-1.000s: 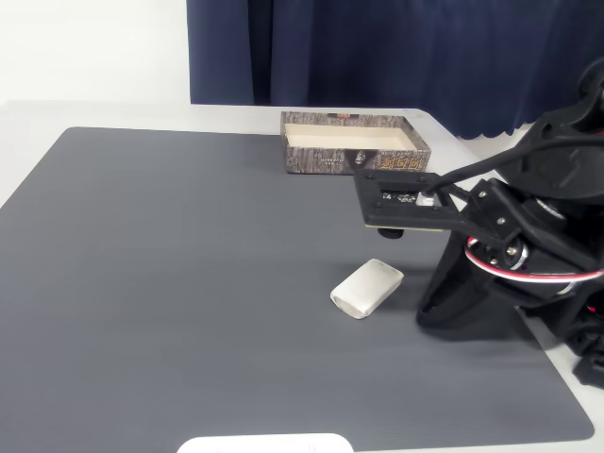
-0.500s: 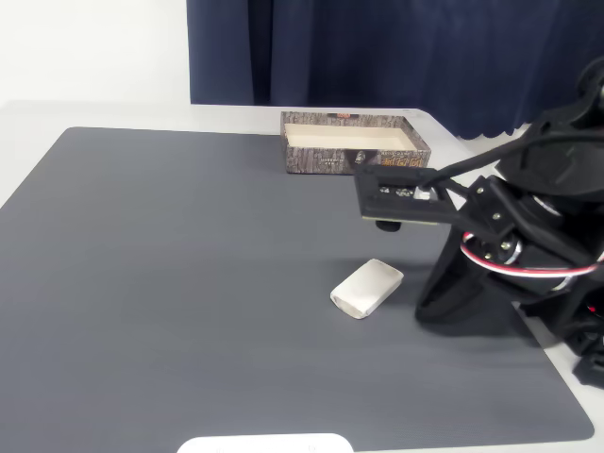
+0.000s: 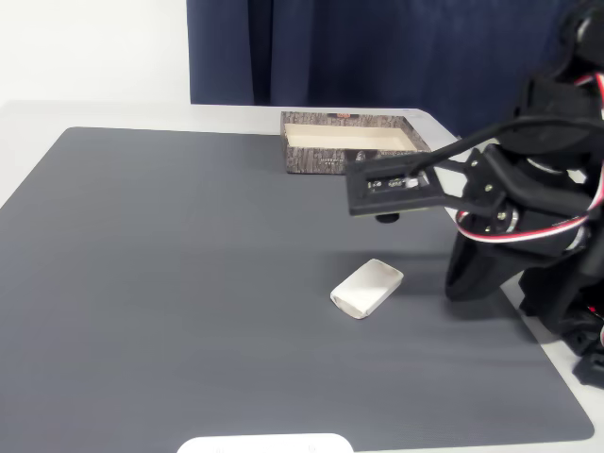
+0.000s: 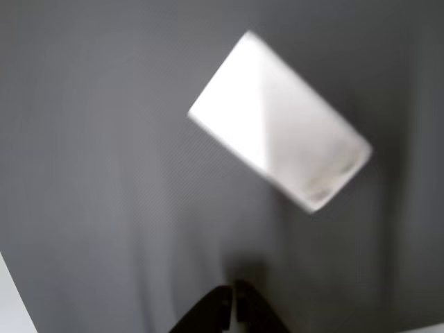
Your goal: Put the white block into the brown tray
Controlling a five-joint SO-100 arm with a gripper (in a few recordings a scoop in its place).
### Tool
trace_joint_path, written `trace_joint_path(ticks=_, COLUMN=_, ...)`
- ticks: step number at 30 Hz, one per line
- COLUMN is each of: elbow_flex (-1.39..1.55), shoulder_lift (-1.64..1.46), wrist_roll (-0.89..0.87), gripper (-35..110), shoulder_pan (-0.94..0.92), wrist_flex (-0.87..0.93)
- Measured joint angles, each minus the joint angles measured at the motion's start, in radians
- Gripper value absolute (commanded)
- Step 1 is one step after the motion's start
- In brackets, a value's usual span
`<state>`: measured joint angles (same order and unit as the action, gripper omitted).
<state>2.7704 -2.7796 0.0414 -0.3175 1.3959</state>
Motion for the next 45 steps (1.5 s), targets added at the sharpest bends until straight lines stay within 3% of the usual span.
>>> trace_joint_path(ticks=13, elbow_flex=-0.210, shoulder_lift=0.285, wrist_roll=0.114, gripper=0, shoulder_pan=-0.017, wrist_flex=-0.055)
trace_joint_path(ticks=38, elbow_flex=-0.356, shoulder_lift=0.529, wrist_roll=0.331, gripper=0, shoulder_pan=-0.153, wrist_flex=-0.115)
trace_joint_path(ticks=41, elbow_flex=-0.356, shoulder_lift=0.529, wrist_roll=0.431, gripper=0, shoulder_pan=-0.153, wrist_flex=-0.115)
trace_joint_path(ticks=45, elbow_flex=-0.356, shoulder_lift=0.531, wrist_roll=0.693, gripper=0, shoulder_pan=-0.155, wrist_flex=-0.115)
